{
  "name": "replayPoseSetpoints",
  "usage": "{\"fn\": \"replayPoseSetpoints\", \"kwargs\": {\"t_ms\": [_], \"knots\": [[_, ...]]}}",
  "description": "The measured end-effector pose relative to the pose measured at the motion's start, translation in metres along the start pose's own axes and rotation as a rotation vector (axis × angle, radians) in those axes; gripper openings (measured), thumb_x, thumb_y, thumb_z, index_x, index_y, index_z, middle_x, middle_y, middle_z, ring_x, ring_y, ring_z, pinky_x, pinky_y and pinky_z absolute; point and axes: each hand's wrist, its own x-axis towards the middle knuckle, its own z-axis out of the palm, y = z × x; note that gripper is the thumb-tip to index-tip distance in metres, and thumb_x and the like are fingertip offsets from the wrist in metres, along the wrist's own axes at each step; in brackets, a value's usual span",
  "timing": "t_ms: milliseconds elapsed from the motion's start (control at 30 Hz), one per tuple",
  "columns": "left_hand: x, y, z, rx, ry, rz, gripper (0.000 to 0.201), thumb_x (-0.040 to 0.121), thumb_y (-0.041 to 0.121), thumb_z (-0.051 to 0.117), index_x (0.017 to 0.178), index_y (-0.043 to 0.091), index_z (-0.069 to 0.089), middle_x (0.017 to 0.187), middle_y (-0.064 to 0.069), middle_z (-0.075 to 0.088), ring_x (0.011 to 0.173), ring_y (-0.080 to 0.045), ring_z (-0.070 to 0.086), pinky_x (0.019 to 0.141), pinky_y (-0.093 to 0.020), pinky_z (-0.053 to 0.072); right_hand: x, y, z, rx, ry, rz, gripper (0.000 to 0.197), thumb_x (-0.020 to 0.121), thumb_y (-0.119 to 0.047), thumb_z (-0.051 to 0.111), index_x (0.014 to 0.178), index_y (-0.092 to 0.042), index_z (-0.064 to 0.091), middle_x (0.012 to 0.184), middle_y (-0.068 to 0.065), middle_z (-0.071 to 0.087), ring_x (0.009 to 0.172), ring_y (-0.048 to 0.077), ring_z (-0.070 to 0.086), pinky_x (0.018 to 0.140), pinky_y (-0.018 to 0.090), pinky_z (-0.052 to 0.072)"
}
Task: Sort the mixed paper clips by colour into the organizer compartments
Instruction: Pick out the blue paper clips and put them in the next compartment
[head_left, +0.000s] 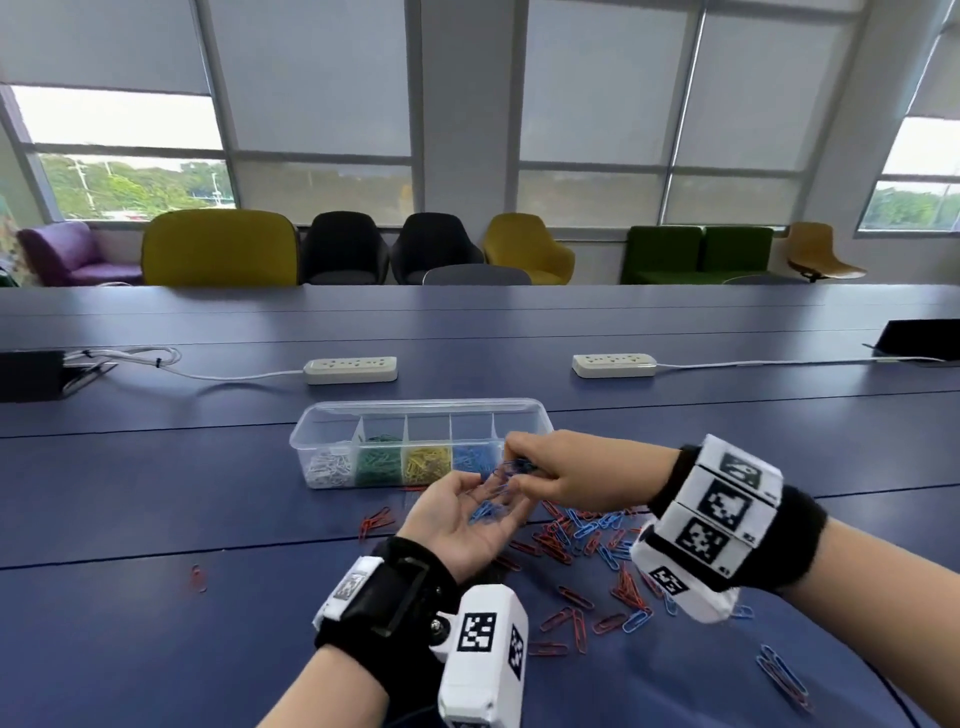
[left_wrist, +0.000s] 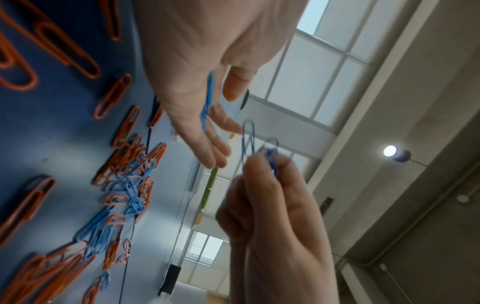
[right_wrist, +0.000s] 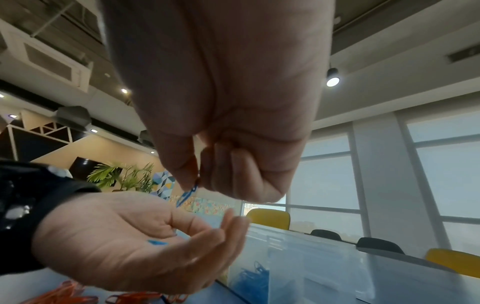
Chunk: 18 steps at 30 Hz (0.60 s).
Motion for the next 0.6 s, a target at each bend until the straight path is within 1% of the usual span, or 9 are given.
{"fn": "replayPoseSetpoints", "kwargs": {"t_ms": [33,100,200,300,367,433,467,533,600], "knots": [[0.001,0.0,0.0,-0.019,-0.013,0.007,0.036,0.093,0.01,0.031,0.074,-0.007,0.057,0.072,-0.022,0.061,0.06,-0.029,0.059,0.05,-0.044,0.055,0.008,-0.003,0.002,-0.029,-0.007,0.005,0.009,0.097,-0.022,0.046,0.095,-0.015,0.04,0.08,0.001,0.051,0.076,0.019,0.044,0.058,0.028,0.026],[0.003,0.002,-0.003,-0.053,-0.049,0.013,0.039,0.091,0.008,0.031,0.067,-0.007,0.059,0.065,-0.02,0.061,0.048,-0.026,0.059,0.049,-0.037,0.056,0.022,-0.006,0.006,-0.075,0.005,-0.005,0.015,0.095,-0.024,0.05,0.104,-0.012,0.049,0.096,0.009,0.059,0.082,0.016,0.045,0.066,0.025,0.03],[0.005,0.008,-0.007,-0.101,-0.093,0.028,0.042,0.09,0.008,0.032,0.065,-0.005,0.063,0.063,-0.018,0.065,0.043,-0.027,0.062,0.047,-0.033,0.054,0.033,-0.011,0.005,-0.056,0.013,-0.046,0.028,0.091,-0.028,0.058,0.113,-0.012,0.059,0.104,0.005,0.065,0.083,0.009,0.051,0.075,0.023,0.041],[0.007,0.013,-0.011,-0.125,-0.078,0.038,0.043,0.095,0.01,0.028,0.08,-0.01,0.063,0.078,-0.027,0.067,0.063,-0.036,0.068,0.052,-0.046,0.055,0.033,-0.008,-0.009,0.072,0.187,-0.08,0.022,0.092,-0.027,0.057,0.109,-0.016,0.066,0.099,-0.003,0.069,0.084,0.007,0.062,0.075,0.013,0.046],[0.007,0.015,-0.013,-0.161,-0.058,0.031,0.042,0.097,0.012,0.026,0.088,-0.011,0.061,0.085,-0.029,0.066,0.08,-0.04,0.064,0.061,-0.048,0.055,0.034,0.004,-0.022,0.134,0.319,-0.052,0.021,0.092,-0.025,0.057,0.109,-0.017,0.066,0.102,-0.003,0.069,0.088,0.007,0.063,0.073,0.008,0.042],[0.006,0.014,-0.013,-0.191,-0.043,0.018,0.042,0.099,0.013,0.026,0.091,-0.011,0.06,0.088,-0.028,0.065,0.088,-0.039,0.059,0.078,-0.048,0.052,0.039,0.024,-0.029,0.158,0.306,0.036,0.034,0.089,-0.03,0.061,0.12,-0.017,0.058,0.117,0.002,0.065,0.102,0.011,0.06,0.082,0.012,0.042],[0.006,0.014,-0.014,-0.192,-0.031,0.017,0.042,0.099,0.013,0.026,0.092,-0.01,0.06,0.09,-0.027,0.064,0.088,-0.038,0.059,0.083,-0.047,0.051,0.045,0.036,-0.029,0.133,0.24,0.099,0.05,0.086,-0.035,0.064,0.129,-0.017,0.05,0.128,0.004,0.057,0.114,0.013,0.054,0.091,0.018,0.041],[0.006,0.014,-0.014,-0.181,0.007,0.025,0.041,0.099,0.013,0.026,0.093,-0.01,0.059,0.09,-0.025,0.064,0.088,-0.037,0.058,0.094,-0.046,0.043,0.061,0.056,-0.022,0.013,0.077,0.222,0.091,0.075,-0.048,0.071,0.146,-0.015,0.024,0.15,0.006,0.031,0.136,0.02,0.032,0.111,0.031,0.029],[0.006,0.014,-0.015,-0.165,0.043,0.033,0.041,0.099,0.013,0.026,0.092,-0.01,0.06,0.086,-0.025,0.064,0.087,-0.035,0.059,0.096,-0.046,0.038,0.077,0.07,-0.01,-0.086,-0.035,0.296,0.12,0.066,-0.059,0.073,0.15,-0.016,-0.001,0.158,0.005,0.008,0.145,0.024,0.011,0.118,0.042,0.017]]}}
